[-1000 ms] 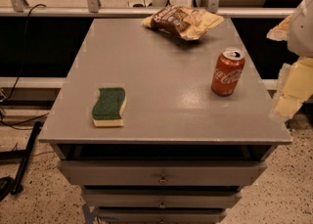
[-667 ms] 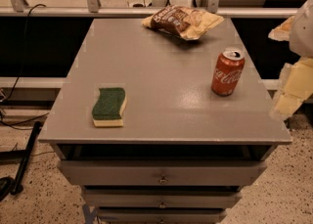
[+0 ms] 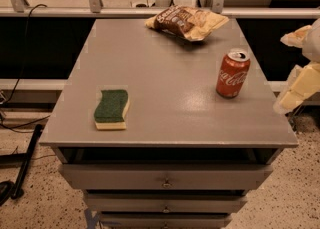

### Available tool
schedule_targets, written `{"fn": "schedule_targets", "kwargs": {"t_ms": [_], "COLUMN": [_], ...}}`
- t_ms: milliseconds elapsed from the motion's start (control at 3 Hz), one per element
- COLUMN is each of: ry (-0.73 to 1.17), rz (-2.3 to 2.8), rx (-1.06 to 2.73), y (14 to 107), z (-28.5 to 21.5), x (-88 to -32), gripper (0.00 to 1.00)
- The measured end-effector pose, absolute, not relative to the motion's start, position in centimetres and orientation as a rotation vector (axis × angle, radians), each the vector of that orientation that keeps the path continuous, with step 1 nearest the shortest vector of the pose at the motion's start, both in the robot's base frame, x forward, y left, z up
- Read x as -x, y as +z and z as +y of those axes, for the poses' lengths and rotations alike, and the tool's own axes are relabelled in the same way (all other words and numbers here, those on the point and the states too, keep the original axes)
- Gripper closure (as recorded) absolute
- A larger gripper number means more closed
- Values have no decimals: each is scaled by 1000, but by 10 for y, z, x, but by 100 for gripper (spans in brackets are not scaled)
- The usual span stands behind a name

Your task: Move coke can near sponge

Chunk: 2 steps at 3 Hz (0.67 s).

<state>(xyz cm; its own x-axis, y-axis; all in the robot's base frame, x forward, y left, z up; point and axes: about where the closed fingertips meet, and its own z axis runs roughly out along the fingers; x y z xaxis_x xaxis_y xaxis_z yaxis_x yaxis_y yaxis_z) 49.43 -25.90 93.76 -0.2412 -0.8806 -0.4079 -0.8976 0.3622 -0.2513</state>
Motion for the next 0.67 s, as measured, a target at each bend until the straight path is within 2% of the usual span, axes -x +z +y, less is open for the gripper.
{"fn": "schedule_targets", "kwargs": {"t_ms": [667], "ry": [274], "rz": [1936], "rx": [1391], "y": [905], "z": [-256], "x": [-535], "gripper": [0]}}
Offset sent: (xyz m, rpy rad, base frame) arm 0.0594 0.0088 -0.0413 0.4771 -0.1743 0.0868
